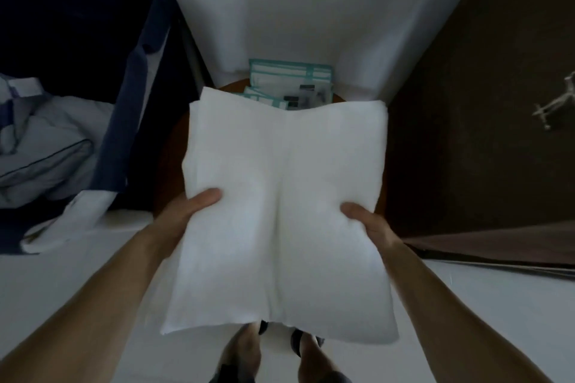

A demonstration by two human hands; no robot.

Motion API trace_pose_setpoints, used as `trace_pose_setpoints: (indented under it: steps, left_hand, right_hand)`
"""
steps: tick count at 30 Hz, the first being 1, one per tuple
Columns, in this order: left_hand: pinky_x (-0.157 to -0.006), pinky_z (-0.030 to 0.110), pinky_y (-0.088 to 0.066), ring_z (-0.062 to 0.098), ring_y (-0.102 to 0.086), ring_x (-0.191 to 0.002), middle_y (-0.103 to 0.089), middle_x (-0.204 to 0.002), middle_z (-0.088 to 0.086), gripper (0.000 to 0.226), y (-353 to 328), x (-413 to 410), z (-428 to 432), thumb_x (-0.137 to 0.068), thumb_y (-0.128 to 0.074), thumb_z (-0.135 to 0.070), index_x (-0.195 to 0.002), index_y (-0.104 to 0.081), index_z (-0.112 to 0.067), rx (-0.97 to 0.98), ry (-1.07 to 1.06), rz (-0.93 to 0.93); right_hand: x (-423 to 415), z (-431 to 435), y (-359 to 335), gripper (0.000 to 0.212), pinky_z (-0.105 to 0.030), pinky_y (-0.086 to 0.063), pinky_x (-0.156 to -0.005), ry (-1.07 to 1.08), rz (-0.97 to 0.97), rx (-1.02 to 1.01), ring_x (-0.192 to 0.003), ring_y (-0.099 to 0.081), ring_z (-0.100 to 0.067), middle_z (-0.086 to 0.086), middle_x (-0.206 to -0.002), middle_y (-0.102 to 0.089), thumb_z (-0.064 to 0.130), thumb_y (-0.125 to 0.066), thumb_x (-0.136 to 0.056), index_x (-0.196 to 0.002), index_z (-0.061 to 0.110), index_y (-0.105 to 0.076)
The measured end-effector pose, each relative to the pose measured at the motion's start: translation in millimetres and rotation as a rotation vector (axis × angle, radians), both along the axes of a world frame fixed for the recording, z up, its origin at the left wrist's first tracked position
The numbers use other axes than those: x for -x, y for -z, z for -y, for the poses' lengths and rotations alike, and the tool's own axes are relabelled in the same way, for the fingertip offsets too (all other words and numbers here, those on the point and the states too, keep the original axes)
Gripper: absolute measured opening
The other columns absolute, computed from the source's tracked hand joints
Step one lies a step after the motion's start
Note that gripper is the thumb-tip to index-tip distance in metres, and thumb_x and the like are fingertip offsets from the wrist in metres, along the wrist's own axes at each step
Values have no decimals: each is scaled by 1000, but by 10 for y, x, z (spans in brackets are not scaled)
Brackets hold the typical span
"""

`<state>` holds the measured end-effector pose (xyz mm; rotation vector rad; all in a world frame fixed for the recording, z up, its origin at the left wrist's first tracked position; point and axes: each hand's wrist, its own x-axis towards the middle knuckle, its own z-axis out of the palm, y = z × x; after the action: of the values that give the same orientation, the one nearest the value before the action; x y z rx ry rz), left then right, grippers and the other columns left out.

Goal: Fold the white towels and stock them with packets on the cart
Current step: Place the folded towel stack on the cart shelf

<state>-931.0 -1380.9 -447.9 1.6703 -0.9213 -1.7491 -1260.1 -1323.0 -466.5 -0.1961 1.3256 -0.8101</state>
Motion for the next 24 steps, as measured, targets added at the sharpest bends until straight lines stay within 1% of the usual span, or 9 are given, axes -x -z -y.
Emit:
trace_pose_setpoints:
  steps: [2, 4, 7, 11, 15, 18, 21, 22, 24]
  left_hand:
    - [-84, 33, -56, 16, -70, -104, -73, -115, -5, 73, -339, 244, -180, -61, -89, -44, -126, -60, -28, 24, 42, -24]
    - [-88, 36, -54, 17, -70, -103, -74, -111, -7, 66, -586, 431, -375, -64, -88, -37, -124, -60, -30, 82, 88, -7]
    - [-93, 42, -54, 17, -69, -103, -71, -116, -6, 83, -856, 551, -570, -57, -89, -49, -130, -56, -30, 133, 115, 65]
    - [-84, 37, -55, 17, -68, -100, -69, -115, -5, 89, -1162, 590, -900, -54, -87, -53, -132, -54, -26, 193, 181, 110]
    - [-89, 41, -56, 18, -68, -101, -69, -117, -4, 99, -1365, 567, -1276, -45, -86, -65, -131, -55, -27, 243, 284, 72]
    - [-82, 35, -56, 18, -69, -99, -70, -114, -4, 88, -1461, 622, -1663, -50, -86, -56, -127, -58, -25, 241, 329, 35]
    - [-73, 30, -54, 18, -70, -94, -72, -108, -2, 62, -1557, 797, -2075, -66, -89, -41, -119, -61, -22, 202, 386, -3]
    - [-73, 30, -55, 18, -71, -93, -73, -105, -2, 59, -1540, 881, -2196, -68, -88, -39, -118, -62, -22, 188, 419, -13]
    - [-79, 34, -57, 17, -72, -92, -75, -103, -5, 68, -1521, 1099, -2435, -61, -90, -45, -120, -63, -24, 192, 472, -17]
  right_hand:
    - [-27, -146, -168, 73, -44, -57, -78, 22, -41, 64, -84, -71, -36, -20, -97, -73, 27, -89, -50, -114, 1, -67]
    - [-95, -331, -403, 59, -39, -57, -69, 36, -79, 127, -83, -73, -32, -14, -96, -75, 24, -78, -60, -116, 11, -65]
    - [-166, -636, -700, 52, -33, -58, -59, 67, -130, 193, -82, -74, -28, -10, -97, -75, 22, -81, -67, -116, 17, -63]
    - [-225, -1138, -1065, 45, -32, -58, -61, 149, -199, 201, -81, -74, -25, -8, -95, -76, 19, -81, -73, -115, 17, -64]
    - [-321, -1761, -1359, 26, -25, -54, -53, 242, -251, 197, -68, -73, -17, -4, -83, -76, 14, -73, -82, -107, 15, -66]
    - [-374, -2298, -1473, 31, -23, -54, -53, 298, -302, 166, -70, -73, -17, -5, -87, -76, 17, -76, -79, -109, 15, -66]
    - [-307, -2851, -1600, 44, -27, -55, -57, 359, -343, 134, -77, -74, -23, -8, -89, -77, 24, -82, -67, -108, 13, -68]
    - [-247, -3045, -1623, 44, -26, -55, -55, 381, -354, 131, -75, -74, -23, -8, -87, -77, 24, -82, -65, -106, 13, -68]
    - [-117, -3425, -1667, 38, -23, -53, -51, 438, -376, 126, -68, -73, -20, -7, -80, -76, 20, -82, -67, -102, 13, -68]
